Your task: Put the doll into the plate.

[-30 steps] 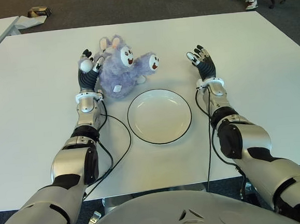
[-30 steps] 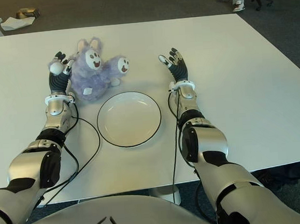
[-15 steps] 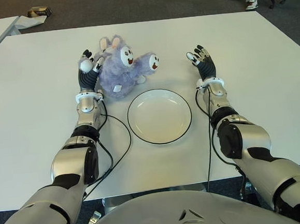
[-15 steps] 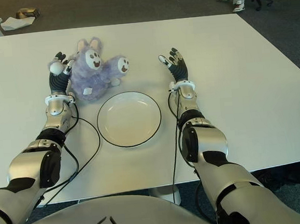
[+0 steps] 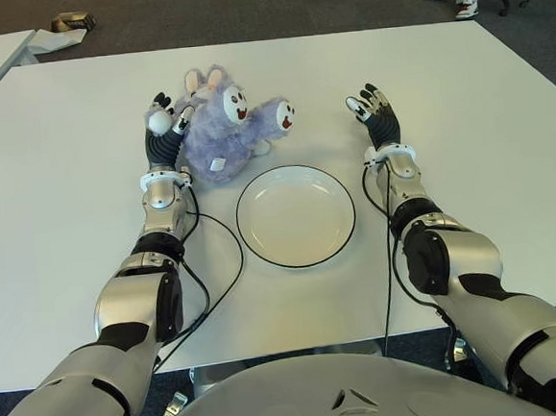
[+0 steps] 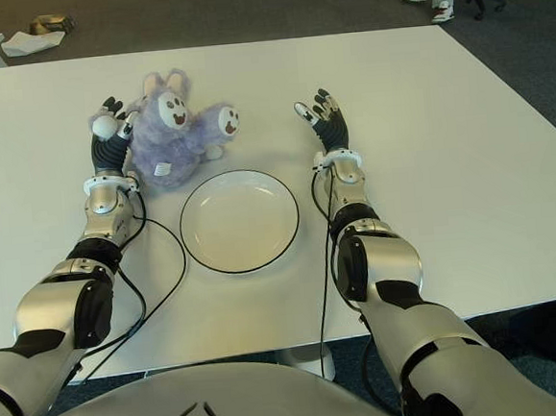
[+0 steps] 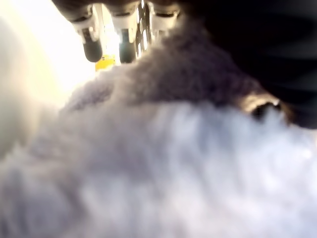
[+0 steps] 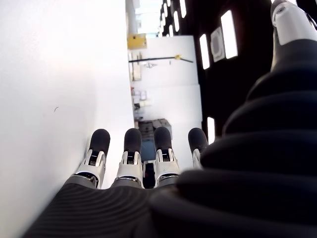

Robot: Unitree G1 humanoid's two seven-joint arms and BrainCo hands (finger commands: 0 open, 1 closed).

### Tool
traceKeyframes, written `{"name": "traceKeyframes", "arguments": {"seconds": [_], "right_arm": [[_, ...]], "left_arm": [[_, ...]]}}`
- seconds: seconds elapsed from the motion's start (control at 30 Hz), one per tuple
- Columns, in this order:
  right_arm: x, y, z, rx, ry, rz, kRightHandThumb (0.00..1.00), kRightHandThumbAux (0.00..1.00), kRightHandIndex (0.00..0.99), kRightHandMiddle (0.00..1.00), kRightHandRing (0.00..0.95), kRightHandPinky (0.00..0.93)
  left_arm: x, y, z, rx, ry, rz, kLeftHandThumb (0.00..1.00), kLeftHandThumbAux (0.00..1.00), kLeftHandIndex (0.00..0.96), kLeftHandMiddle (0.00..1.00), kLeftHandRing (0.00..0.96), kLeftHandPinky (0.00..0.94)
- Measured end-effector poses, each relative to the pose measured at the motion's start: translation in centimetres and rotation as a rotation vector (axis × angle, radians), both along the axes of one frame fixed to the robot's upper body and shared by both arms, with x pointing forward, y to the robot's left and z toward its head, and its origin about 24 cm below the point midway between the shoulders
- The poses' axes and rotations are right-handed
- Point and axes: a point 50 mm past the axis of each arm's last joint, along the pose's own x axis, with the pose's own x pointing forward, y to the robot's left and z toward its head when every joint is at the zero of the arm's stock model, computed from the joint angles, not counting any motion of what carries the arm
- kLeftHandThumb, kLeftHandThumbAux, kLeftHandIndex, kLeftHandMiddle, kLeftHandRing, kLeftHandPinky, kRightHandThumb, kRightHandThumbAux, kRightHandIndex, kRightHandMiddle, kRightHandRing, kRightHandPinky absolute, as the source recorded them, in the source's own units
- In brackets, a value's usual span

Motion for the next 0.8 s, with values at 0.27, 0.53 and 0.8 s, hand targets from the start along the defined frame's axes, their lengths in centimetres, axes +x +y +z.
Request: {"name": "traceKeyframes", "arguments": {"seconds": [0.27, 0.53, 0.8], "right_arm": [[0.00, 0.01, 0.00, 0.000, 0.000, 0.001, 0.077, 0.622, 0.023, 0.057, 0.049, 0.055], [0.00, 0.03, 0.00, 0.000, 0.000, 0.003, 0.071, 0.626, 0.022, 0.061, 0.052, 0.055], [0.00, 0.04, 0.00, -0.002, 0.000, 0.003, 0.069, 0.626, 0.020, 0.063, 0.052, 0.052]], "left_arm": [[0.00, 0.01, 0.00, 0.000, 0.000, 0.000, 0.000, 0.510, 0.000, 0.092, 0.079, 0.048], [0.00, 0.02, 0.00, 0.001, 0.000, 0.000, 0.000, 0.506, 0.000, 0.093, 0.081, 0.055], [-0.01, 0.01, 0.00, 0.002, 0.000, -0.001, 0.000, 0.507, 0.000, 0.093, 0.079, 0.046]]}}
